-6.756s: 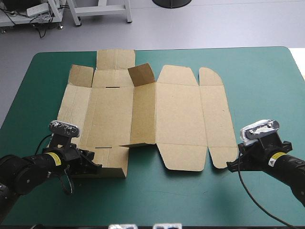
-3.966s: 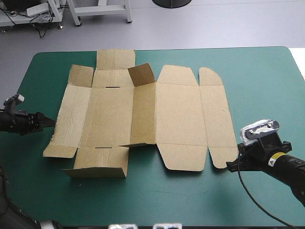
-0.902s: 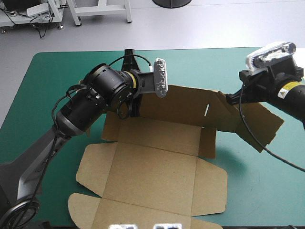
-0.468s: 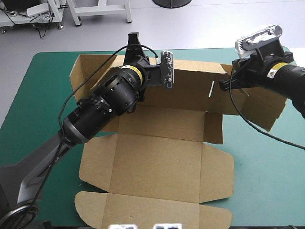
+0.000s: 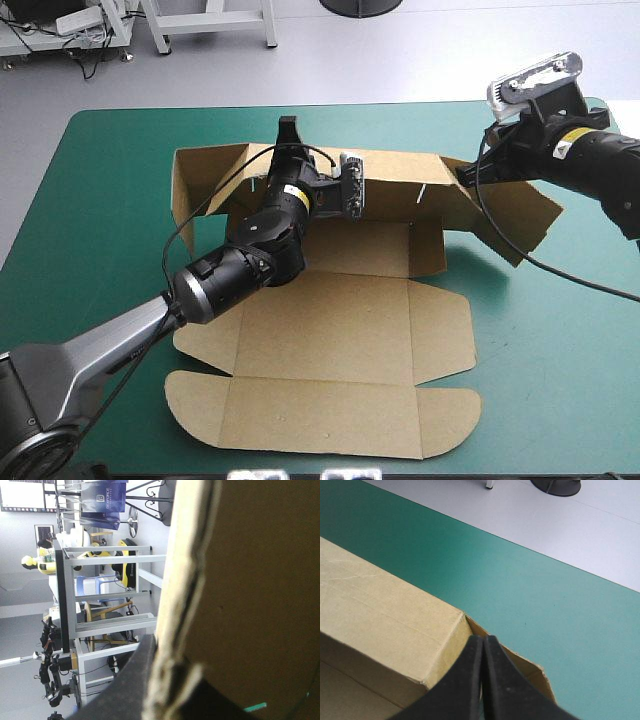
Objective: Fold the box
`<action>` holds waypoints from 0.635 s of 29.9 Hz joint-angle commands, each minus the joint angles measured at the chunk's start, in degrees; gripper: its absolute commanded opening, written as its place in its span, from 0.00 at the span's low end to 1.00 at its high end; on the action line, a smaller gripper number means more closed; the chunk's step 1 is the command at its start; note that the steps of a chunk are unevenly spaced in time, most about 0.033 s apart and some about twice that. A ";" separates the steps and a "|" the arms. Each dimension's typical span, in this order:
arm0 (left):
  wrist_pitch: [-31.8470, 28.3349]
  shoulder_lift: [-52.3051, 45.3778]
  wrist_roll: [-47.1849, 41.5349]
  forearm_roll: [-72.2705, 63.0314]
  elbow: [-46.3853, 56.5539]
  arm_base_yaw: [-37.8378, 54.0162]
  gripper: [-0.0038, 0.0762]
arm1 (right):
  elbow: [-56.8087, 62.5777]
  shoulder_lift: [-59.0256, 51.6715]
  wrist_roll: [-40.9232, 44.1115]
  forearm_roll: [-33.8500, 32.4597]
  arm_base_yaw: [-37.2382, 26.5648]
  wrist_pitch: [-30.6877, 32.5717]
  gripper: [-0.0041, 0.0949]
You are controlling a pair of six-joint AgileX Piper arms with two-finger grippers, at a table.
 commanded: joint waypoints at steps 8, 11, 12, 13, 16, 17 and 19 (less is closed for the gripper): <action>-2.40 -9.84 -22.65 12.35 13.11 0.32 0.04 | -1.79 5.25 -4.52 7.96 -7.01 -2.71 0.02; -2.30 -11.84 -22.99 14.39 15.90 0.32 0.04 | -2.72 8.04 -9.48 16.23 -10.09 -1.43 0.02; -2.41 -12.41 -24.58 15.23 16.38 0.32 0.04 | -3.54 9.06 -10.39 18.53 -10.97 -0.42 0.02; -2.41 -12.90 -25.85 15.71 16.50 0.32 0.04 | -4.56 10.40 -11.16 20.13 -11.75 1.28 0.02; -3.22 -13.69 -27.06 16.61 16.73 0.32 0.04 | -7.92 14.46 -11.69 20.74 -12.35 4.66 0.02; -3.79 -13.69 -27.06 16.61 16.73 0.32 0.04 | -9.21 15.88 -11.69 20.43 -12.35 5.45 0.02; -5.46 -13.69 -27.06 16.61 16.73 0.32 0.04 | -11.58 18.65 -11.69 20.43 -12.35 6.21 0.02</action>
